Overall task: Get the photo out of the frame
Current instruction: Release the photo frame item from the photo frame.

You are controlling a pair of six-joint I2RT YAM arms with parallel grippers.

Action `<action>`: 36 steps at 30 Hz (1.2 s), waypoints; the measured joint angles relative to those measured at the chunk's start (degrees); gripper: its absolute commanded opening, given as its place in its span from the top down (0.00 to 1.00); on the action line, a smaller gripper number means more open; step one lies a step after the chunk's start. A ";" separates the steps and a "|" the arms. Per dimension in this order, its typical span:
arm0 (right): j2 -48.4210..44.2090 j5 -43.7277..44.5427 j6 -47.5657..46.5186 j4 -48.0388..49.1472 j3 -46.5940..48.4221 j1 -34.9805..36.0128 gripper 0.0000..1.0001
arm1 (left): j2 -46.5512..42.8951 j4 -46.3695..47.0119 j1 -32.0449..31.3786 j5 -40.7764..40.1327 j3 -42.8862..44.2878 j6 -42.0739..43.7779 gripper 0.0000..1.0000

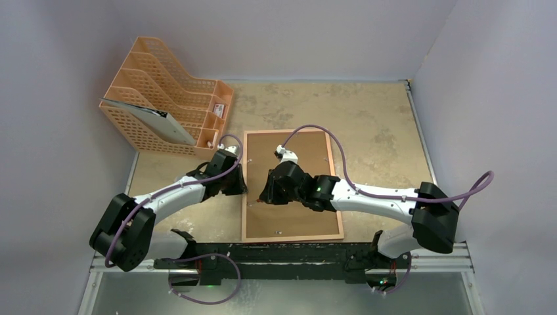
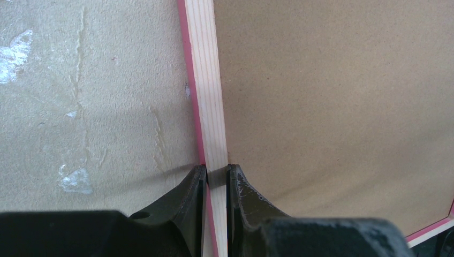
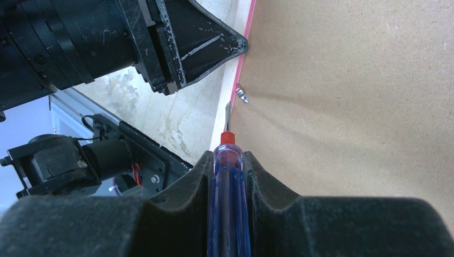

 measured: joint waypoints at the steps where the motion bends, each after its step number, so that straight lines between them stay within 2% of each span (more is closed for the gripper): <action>1: 0.00 0.00 0.00 0.04 0.00 0.02 1.00 | 0.00 -0.02 0.00 0.00 0.00 0.00 1.00; 21: 4.17 -1.22 -0.20 2.10 0.00 0.04 1.00 | 0.00 -0.04 0.00 -0.04 0.00 0.00 1.00; 36: 4.42 0.70 3.28 2.54 -0.44 0.07 1.00 | -0.02 -0.11 0.00 -0.11 0.00 0.02 1.00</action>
